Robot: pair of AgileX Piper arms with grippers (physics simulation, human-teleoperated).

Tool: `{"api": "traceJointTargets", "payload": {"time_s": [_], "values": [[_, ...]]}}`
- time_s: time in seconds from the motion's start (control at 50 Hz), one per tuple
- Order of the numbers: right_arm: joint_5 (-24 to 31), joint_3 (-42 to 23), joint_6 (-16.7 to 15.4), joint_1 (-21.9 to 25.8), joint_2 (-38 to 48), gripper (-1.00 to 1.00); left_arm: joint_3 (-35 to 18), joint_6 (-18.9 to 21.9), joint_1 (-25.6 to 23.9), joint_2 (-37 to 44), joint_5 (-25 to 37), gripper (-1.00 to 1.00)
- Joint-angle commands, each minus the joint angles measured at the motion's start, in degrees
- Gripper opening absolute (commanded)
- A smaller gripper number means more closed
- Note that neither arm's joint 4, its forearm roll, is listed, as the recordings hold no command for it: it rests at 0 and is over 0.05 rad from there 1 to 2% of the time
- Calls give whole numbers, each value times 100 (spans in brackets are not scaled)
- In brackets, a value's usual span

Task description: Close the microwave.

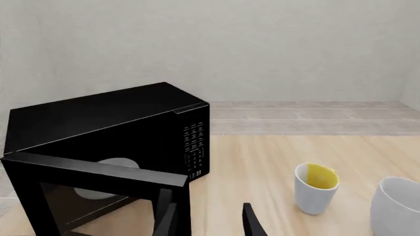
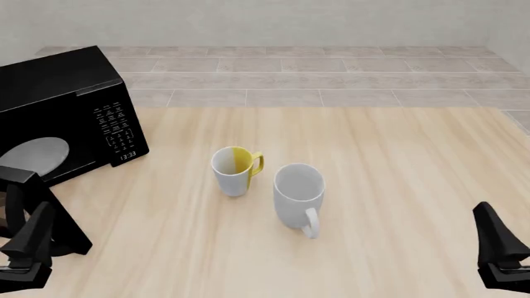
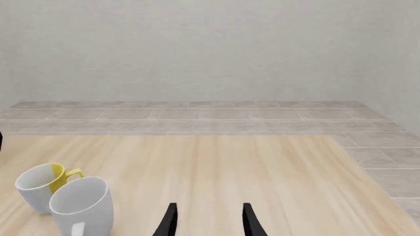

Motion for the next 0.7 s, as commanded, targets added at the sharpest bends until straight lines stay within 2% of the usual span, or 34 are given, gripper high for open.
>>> {"api": "traceJointTargets", "payload": {"time_s": [0.02,0.18,0.2,0.22,0.38,0.54,0.7], "values": [[-13,-25,10,36,-2,100,-26,240,9,32,45,100],[-200,3,26,-13,237,100,-5,204,-96,11,54,100],[-207,3,-45,-21,207,100,6,317,52,28,17,100],[-182,2,-145,-35,132,100,7,242,-11,69,-3,100],[-412,0,-83,-78,341,100,-80,157,-4,0,131,100],[-637,3,-142,-48,578,100,-698,39,108,-9,699,100],[-748,4,-132,-18,695,100,-877,-95,470,-13,1022,100]]}}
